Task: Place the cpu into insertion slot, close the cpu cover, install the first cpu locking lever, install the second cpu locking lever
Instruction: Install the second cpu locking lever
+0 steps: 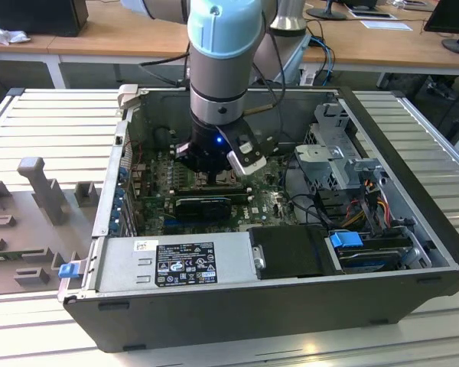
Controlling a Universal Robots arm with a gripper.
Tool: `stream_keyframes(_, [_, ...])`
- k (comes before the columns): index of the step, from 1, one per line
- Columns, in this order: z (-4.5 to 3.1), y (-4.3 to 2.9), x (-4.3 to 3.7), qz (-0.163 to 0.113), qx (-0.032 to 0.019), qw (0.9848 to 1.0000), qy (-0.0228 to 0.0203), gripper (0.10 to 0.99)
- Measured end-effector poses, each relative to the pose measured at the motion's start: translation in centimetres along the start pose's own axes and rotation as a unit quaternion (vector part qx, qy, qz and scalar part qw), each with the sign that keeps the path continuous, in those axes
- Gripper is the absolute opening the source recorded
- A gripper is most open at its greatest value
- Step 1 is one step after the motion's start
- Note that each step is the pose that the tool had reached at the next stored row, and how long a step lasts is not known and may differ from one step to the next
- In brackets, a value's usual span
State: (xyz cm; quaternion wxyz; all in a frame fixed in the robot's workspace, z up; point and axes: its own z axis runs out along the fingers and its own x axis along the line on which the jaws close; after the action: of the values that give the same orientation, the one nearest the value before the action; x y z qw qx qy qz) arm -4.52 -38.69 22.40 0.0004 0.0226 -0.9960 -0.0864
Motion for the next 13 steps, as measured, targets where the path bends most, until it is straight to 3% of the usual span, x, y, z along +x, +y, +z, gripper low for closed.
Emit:
stream_keyframes(3, [0.71,-0.11,0.18,-0.014,-0.0008,0.9999,0.0025,0.106])
stream_keyframes(7, [0.78,-0.35,0.98,-0.017,-0.0062,0.9998,0.0027,0.106])
stream_keyframes(11, [0.71,-0.82,1.67,-0.018,-0.0194,0.9997,0.0019,0.106])
stream_keyframes(13, [0.69,-1.15,1.87,-0.018,-0.0333,0.9993,0.0010,0.106])
